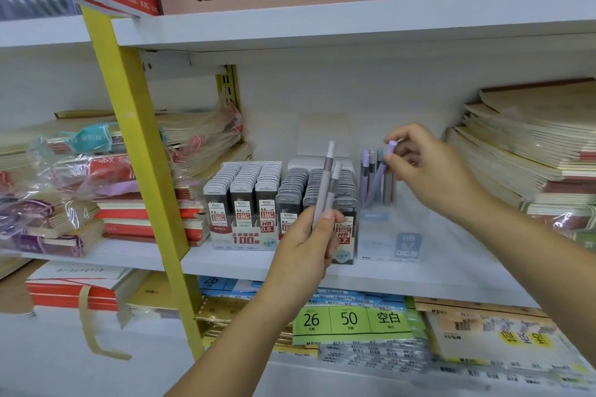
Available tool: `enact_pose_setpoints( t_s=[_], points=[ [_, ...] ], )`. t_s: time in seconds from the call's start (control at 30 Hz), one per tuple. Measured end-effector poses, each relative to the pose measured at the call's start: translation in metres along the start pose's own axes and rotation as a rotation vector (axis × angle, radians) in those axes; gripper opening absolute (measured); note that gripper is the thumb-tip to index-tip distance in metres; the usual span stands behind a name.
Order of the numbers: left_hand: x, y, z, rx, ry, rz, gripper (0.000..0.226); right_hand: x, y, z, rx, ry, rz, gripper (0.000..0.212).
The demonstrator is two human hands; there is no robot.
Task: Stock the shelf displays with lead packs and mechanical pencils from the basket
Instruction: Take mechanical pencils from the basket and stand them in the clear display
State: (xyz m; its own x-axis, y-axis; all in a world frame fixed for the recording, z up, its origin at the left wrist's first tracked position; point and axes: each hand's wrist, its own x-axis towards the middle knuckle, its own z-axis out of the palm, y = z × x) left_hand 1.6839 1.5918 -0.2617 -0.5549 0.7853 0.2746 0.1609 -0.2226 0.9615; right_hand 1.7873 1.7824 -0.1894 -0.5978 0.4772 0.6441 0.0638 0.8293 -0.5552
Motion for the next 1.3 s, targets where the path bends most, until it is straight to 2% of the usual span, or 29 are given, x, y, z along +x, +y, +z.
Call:
enact_pose_setpoints(
  t_s=[0.13,0.3,0.47,0.77,0.87,0.93,0.97,1.07,1.17,1.3],
  points=[
    [-0.001,-0.002,-0.001,0.023,0.000,0.000,0.029,-0.001,0.002,0.009,-0.042,-0.050,-0.034,0.021],
    [0.000,-0.003,-0.003,0.021,0.006,-0.005,0.030,0.001,0.002,0.013,-0.036,-0.080,-0.062,0.016],
    [0.001,-0.004,-0.003,0.006,0.003,-0.019,0.030,0.004,0.003,0.016,-0.082,-0.061,-0.076,0.031],
    [0.001,-0.002,-0.003,-0.095,-0.062,-0.059,0.031,0.010,0.009,0.025,-0.312,-0.122,-0.035,0.012],
    [0.000,-0.001,-0.002,-0.112,-0.089,-0.057,0.030,0.003,-0.001,0.021,-0.351,-0.001,-0.078,0.006],
    [0.000,-0.001,-0.001,-0.118,-0.109,-0.051,0.030,-0.006,-0.012,0.017,-0.255,0.079,-0.091,0.003],
    [0.000,-0.001,-0.001,-0.116,-0.119,-0.047,0.030,-0.011,-0.019,0.016,-0.131,0.076,-0.056,0.005],
    [0.002,0.000,0.004,-0.112,-0.148,-0.041,0.029,-0.023,-0.040,0.013,0.321,-0.114,0.115,0.012],
    [0.003,0.002,0.009,-0.096,-0.175,-0.042,0.028,-0.028,-0.048,0.013,0.469,-0.232,0.168,0.022],
    [0.003,0.000,0.010,-0.027,-0.159,-0.034,0.027,-0.025,-0.044,0.007,0.602,-0.059,0.200,0.017]
  ],
)
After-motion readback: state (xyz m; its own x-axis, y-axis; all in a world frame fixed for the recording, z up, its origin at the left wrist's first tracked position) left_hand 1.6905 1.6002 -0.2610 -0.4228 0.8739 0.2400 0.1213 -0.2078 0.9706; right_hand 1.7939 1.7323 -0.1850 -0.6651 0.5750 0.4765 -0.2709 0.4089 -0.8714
